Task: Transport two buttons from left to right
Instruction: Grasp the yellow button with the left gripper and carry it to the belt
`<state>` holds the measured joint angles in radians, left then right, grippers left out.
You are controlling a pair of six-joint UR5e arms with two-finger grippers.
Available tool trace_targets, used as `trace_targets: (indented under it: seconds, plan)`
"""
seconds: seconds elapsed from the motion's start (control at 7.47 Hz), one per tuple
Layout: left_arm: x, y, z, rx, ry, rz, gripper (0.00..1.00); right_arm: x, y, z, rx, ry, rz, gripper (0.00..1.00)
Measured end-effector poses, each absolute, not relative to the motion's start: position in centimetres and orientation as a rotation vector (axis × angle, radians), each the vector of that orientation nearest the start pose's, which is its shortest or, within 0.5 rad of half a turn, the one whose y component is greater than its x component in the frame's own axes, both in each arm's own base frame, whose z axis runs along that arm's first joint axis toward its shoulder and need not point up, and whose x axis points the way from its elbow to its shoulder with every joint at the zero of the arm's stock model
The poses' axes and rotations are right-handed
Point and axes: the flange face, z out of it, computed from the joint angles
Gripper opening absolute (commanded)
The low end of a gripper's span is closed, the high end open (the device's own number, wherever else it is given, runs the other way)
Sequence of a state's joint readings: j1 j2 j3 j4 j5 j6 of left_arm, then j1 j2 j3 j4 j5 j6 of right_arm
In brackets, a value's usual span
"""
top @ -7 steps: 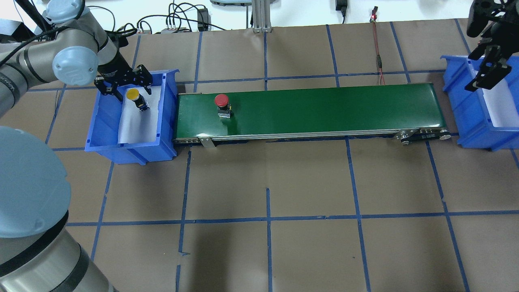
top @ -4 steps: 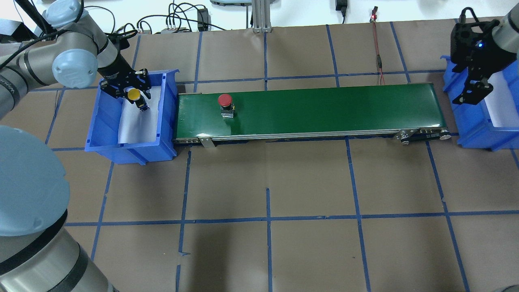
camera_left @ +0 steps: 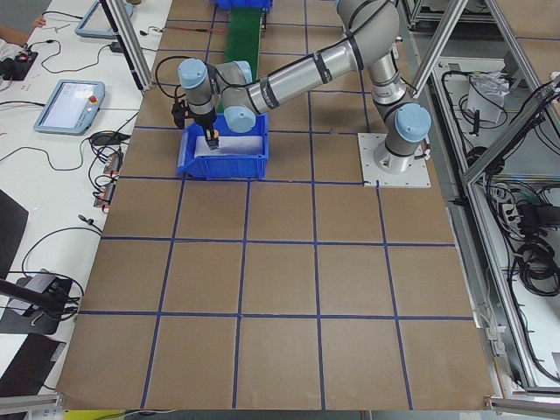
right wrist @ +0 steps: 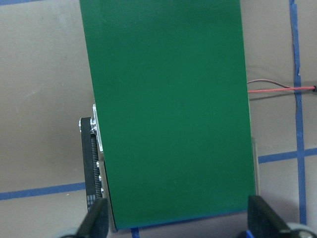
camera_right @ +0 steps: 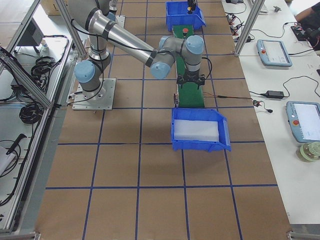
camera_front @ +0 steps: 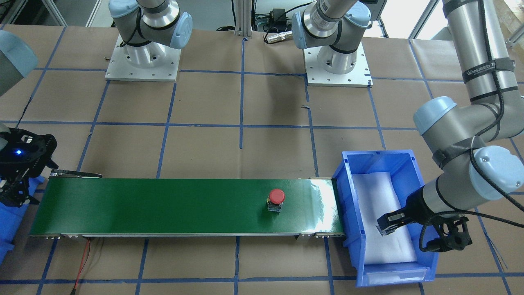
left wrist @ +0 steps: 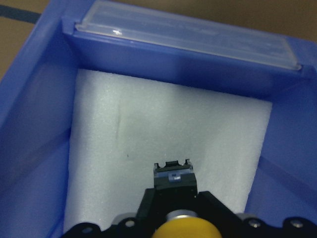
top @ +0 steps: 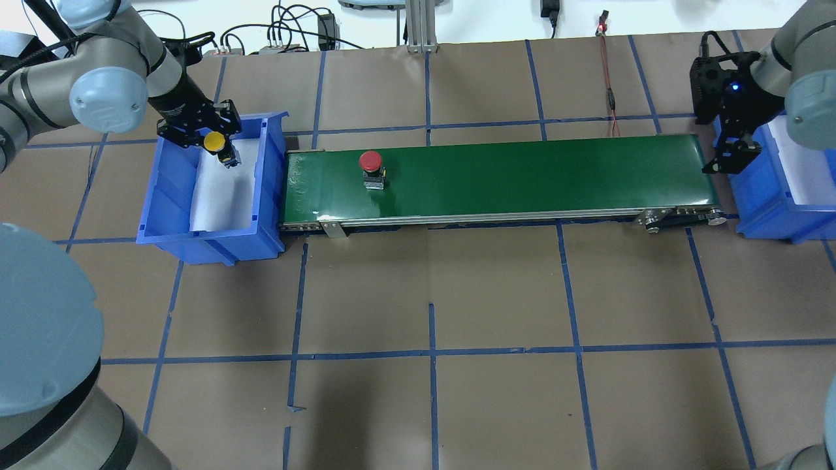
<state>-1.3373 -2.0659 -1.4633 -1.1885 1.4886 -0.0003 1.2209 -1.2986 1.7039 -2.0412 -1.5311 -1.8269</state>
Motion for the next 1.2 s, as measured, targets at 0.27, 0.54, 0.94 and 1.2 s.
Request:
trace_targets:
  seconds: [0.27,0.54,0.94,1.2]
  plan:
    - [1.0,-66.5,32.9,-0.449,3.189,-0.007,0.36,-6.0,-59.7,31.3,-2.168,2.310,-0.074,1.00]
    - [-1.1,-64.4,37.0,-0.637,3.164,0.001,0.36,-5.9,-59.9,30.8,-2.166,2.298,-0.067,1.00]
    - [-9.9,-62.4,38.9,-1.051,3.054,0.041,0.36,-5.9,-59.9,30.8,-2.215,2.270,-0.075,1.00]
    - [-13.9,-62.3,38.2,-1.384,2.915,0.062,0.36,-5.9,-60.1,30.8,-2.261,2.261,-0.096,1.00]
